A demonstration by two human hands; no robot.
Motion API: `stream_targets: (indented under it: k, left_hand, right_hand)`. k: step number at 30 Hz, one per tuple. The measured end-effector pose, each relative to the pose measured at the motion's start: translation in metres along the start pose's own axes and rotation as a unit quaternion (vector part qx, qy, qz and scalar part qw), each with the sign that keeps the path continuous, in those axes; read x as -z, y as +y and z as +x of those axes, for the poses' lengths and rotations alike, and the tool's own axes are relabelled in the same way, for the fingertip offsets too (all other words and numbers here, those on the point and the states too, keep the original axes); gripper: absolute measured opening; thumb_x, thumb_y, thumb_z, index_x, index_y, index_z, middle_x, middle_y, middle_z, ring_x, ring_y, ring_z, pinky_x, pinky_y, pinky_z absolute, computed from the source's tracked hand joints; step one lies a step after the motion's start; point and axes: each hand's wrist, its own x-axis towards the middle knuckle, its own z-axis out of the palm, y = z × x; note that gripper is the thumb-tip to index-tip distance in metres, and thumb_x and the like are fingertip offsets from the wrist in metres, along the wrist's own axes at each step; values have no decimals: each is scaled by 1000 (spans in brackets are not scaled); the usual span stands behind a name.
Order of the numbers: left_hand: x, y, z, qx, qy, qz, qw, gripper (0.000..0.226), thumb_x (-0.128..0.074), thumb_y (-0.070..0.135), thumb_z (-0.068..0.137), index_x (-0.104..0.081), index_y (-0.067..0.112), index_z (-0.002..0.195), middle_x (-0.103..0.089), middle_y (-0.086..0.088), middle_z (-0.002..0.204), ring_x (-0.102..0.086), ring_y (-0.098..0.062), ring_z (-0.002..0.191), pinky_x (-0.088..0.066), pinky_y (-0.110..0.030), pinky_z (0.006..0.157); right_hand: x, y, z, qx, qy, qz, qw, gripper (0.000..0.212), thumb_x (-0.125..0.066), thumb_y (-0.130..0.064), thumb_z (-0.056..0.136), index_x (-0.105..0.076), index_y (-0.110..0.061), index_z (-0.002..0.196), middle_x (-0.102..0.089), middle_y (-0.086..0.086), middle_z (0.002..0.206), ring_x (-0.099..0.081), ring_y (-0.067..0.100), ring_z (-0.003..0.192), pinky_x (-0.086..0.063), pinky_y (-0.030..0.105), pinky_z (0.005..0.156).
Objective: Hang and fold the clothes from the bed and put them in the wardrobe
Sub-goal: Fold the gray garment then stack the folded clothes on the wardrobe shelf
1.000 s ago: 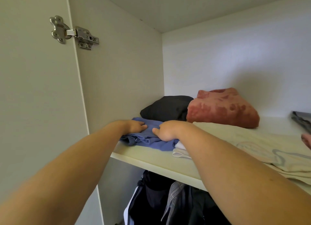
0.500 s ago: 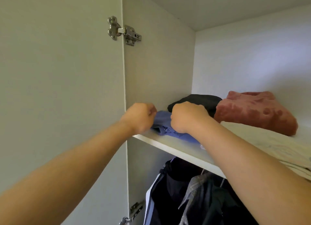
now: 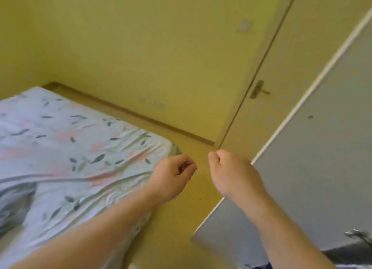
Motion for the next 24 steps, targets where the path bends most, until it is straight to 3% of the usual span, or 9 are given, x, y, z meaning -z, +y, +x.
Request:
stream_targets:
  k: [4,7,10,14,16,18,21,24]
  left_hand:
    - [85,-144,-73,209,85,45,973,17,-59,31,97,-67,26,83,-69,7,73,-62,-11,65,-54,-35,65]
    - [136,-226,-126,322,103,62,939,17,-57,30,97,-67,27,83,-68,9,72,-62,-7,62,-56,-34,62]
    - [176,-303,-175,418,100,78,900,17,-56,28,96,-68,21,86,-68,7,78,-64,-16,72,-57,-38,69]
    - [218,-403,-226,524,83,101,842,22,-50,20,96,-68,9,90,-71,-5,88,-64,-27,82,-56,-42,77]
    - [235,-453,-247,566,70,125,812,25,-49,20,98,-71,10,103,-70,-8,108,-65,-30,95,-54,-39,85]
    - [248,-503,-266,602,56,140,784,31,-49,25,100,-66,13,123,-55,-9,134,-61,-31,111,-49,-38,95]
    - [259,-568,-279,627,28,151,764,41,-48,28,101,-55,13,139,-34,-8,154,-57,-32,121,-45,-40,101]
    - [266,-620,-270,623,-2,172,763,39,-48,24,100,-51,12,137,-7,-5,167,-59,-34,116,-48,-39,86]
  right_hand:
    - [-148,-88,27,37,-230,13,972,43,-28,-39,106,-42,-21,69,-52,1,75,-53,29,76,-39,36,64]
    - [-240,-151,28,73,-340,-11,938,32,-32,-32,105,-49,-21,80,-54,4,84,-52,27,80,-40,35,70]
    - [-323,-209,21,96,-424,-36,900,31,-33,-30,105,-57,-15,91,-57,8,88,-59,28,88,-41,34,74]
    - [-422,-271,10,95,-496,-31,863,44,-29,-31,106,-57,-12,78,-60,9,88,-56,25,84,-39,33,69]
    - [-463,-294,4,95,-516,-19,851,44,-28,-33,108,-48,-18,72,-54,4,79,-51,19,73,-33,31,60]
    - [-500,-313,0,87,-528,-2,845,44,-27,-35,109,-45,-20,71,-49,1,76,-46,13,68,-30,30,56]
    - [-550,-329,-5,78,-546,7,834,44,-26,-33,110,-41,-20,71,-44,0,73,-41,13,64,-27,29,53]
    - [-587,-334,-5,50,-566,8,823,42,-26,-34,109,-50,-15,80,-52,3,79,-46,17,68,-32,31,58]
